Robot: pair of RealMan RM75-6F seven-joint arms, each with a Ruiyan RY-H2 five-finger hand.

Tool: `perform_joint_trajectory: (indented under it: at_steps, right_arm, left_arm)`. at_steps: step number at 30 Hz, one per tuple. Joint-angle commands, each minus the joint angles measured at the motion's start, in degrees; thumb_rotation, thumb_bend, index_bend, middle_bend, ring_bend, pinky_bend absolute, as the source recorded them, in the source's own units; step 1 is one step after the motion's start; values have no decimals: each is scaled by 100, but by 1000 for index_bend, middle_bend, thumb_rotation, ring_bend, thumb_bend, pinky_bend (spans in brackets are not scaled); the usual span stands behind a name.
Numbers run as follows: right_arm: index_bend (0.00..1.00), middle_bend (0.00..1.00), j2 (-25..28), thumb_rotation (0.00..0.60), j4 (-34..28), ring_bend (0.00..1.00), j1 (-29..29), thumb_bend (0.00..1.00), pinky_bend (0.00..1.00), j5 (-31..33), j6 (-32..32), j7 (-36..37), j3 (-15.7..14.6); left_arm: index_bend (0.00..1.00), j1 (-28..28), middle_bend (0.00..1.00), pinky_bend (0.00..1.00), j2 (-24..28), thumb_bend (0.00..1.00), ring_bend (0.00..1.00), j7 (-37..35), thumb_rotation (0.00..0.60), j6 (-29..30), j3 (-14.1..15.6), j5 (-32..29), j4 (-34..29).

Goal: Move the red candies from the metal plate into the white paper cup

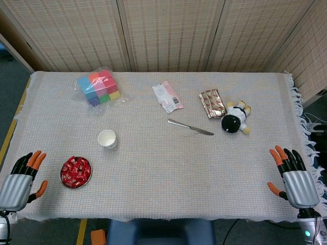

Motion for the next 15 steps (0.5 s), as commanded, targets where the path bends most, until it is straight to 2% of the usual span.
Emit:
perform_joint_trajectory:
  at_steps: [1,9,11,15]
  right_arm:
    - [0,0,16,600,-33,0,-36,115,0,-83,92,9,-6]
    - [0,0,71,600,-39,0,-120,116,0,-191,280,145,-13]
    - [0,0,73,600,-30,0,-128,116,0,-185,298,166,-2]
    - [0,0,56,600,-32,0,-95,115,0,-102,179,97,20]
  left_arm:
    - [0,-5,0,115,-10,408,0,28,600,-25,14,-7,-11]
    - [0,-6,0,217,-124,409,0,259,600,-62,114,113,-54]
    - [0,-25,0,267,-181,410,0,364,600,-118,190,218,-67]
    - [0,-180,0,402,-539,415,0,1279,600,-686,291,80,-126]
